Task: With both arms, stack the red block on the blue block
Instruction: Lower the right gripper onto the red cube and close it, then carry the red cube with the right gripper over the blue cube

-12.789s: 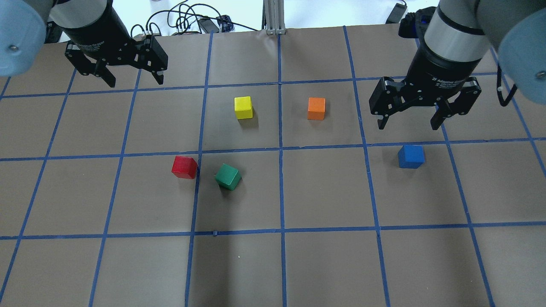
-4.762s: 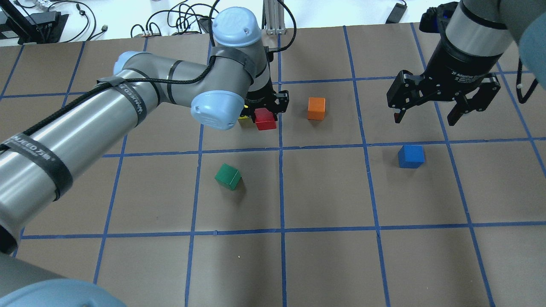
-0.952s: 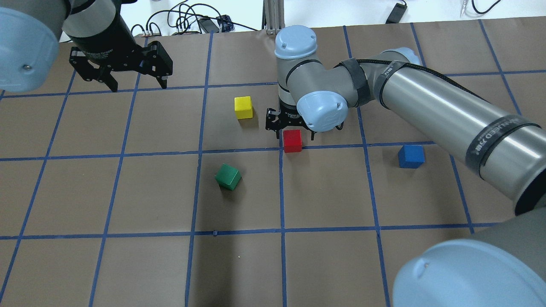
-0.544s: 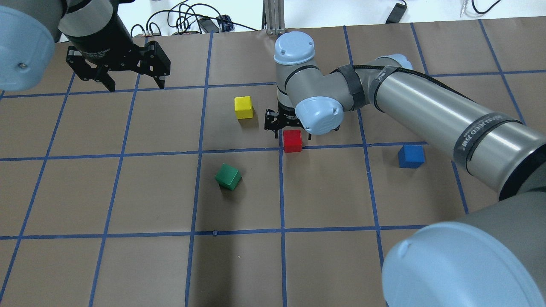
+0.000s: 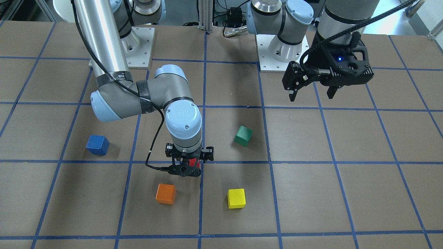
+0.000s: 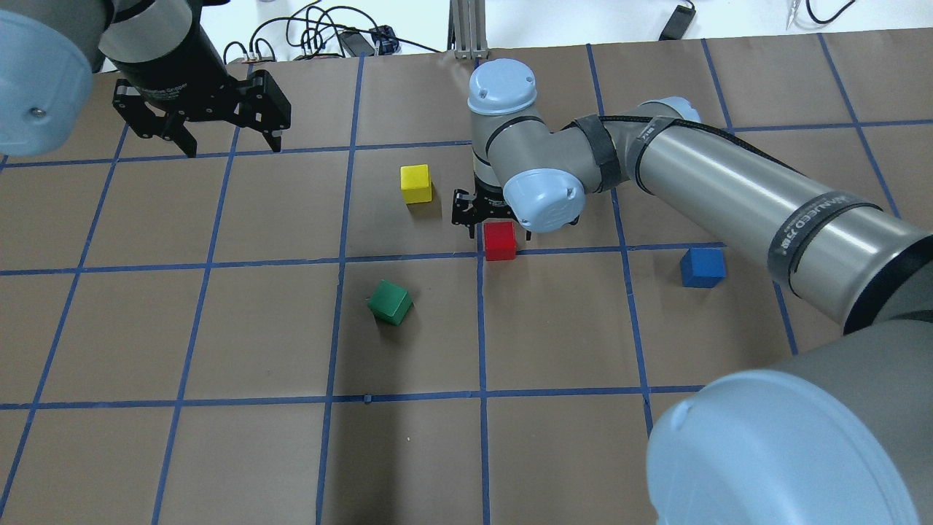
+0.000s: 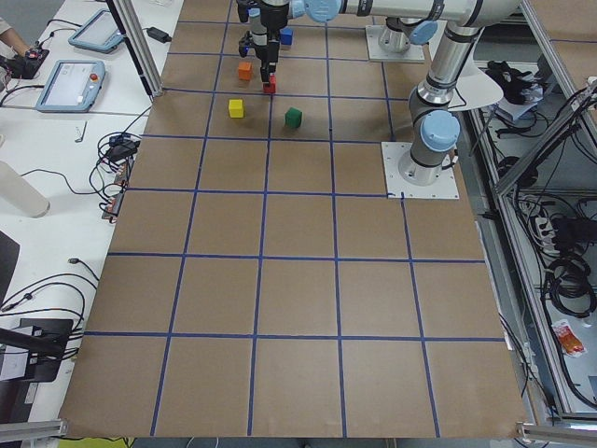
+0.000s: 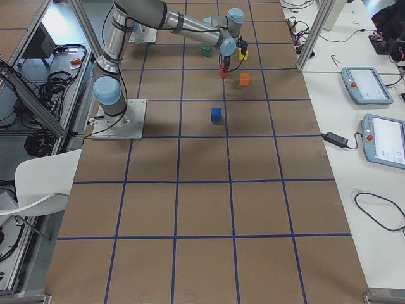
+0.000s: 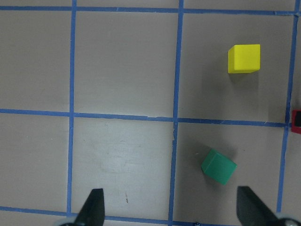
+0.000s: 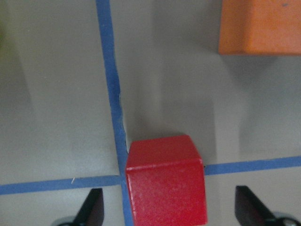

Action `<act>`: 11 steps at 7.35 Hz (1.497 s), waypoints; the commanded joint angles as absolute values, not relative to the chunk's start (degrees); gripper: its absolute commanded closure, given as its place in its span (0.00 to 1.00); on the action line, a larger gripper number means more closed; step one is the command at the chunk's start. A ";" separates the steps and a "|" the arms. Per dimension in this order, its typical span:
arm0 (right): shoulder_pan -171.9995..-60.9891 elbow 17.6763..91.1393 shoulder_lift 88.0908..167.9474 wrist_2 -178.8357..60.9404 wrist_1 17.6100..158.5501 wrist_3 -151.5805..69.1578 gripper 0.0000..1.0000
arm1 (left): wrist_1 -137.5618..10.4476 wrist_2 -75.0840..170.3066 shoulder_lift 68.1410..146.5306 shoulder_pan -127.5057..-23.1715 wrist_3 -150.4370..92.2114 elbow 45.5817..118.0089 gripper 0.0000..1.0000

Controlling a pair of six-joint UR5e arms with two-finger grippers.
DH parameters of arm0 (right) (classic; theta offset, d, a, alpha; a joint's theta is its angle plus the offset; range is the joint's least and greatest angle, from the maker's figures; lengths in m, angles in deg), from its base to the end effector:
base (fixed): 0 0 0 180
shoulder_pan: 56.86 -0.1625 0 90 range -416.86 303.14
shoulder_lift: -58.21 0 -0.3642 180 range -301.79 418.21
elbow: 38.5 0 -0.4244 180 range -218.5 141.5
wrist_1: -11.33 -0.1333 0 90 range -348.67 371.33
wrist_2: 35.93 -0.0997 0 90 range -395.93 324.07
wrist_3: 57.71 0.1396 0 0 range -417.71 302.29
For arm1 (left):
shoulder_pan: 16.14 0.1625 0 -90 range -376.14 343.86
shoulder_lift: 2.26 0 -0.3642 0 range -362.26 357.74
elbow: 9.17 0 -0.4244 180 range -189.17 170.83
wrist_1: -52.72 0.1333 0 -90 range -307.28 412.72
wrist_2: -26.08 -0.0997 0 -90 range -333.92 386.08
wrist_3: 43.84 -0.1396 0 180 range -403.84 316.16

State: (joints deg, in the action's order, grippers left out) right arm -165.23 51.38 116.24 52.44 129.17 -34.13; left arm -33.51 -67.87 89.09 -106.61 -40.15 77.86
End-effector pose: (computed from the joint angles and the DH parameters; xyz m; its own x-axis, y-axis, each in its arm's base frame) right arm 0.3329 -0.5670 0.1013 -0.9958 0.0917 0.0020 0.0916 0.9929 0.0754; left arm -0.1282 -0.5441 0.4093 -0.9961 -0.0624 -0.0624 -0.0561 0.9936 -0.0982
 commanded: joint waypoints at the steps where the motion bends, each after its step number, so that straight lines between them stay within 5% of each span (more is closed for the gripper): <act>1: -165.23 51.33 115.17 52.40 129.19 -34.16 0.08 | -33.50 -67.88 89.06 -106.58 -40.15 77.84 0.00; 2: -165.23 51.32 115.16 52.40 129.72 -34.07 0.10 | -33.59 -67.96 89.06 -106.58 -40.06 77.84 0.00; 3: -165.23 51.24 115.16 52.32 129.81 -34.07 0.38 | -33.50 -67.96 89.06 -106.58 -40.06 77.84 0.00; 6: -165.06 49.40 115.34 49.70 129.29 -33.98 0.95 | -33.15 -67.79 89.06 -106.67 -40.06 78.54 0.00; 11: -159.37 48.60 123.76 50.12 114.02 -37.74 1.00 | -34.20 -65.94 88.18 -106.23 -40.06 78.11 0.00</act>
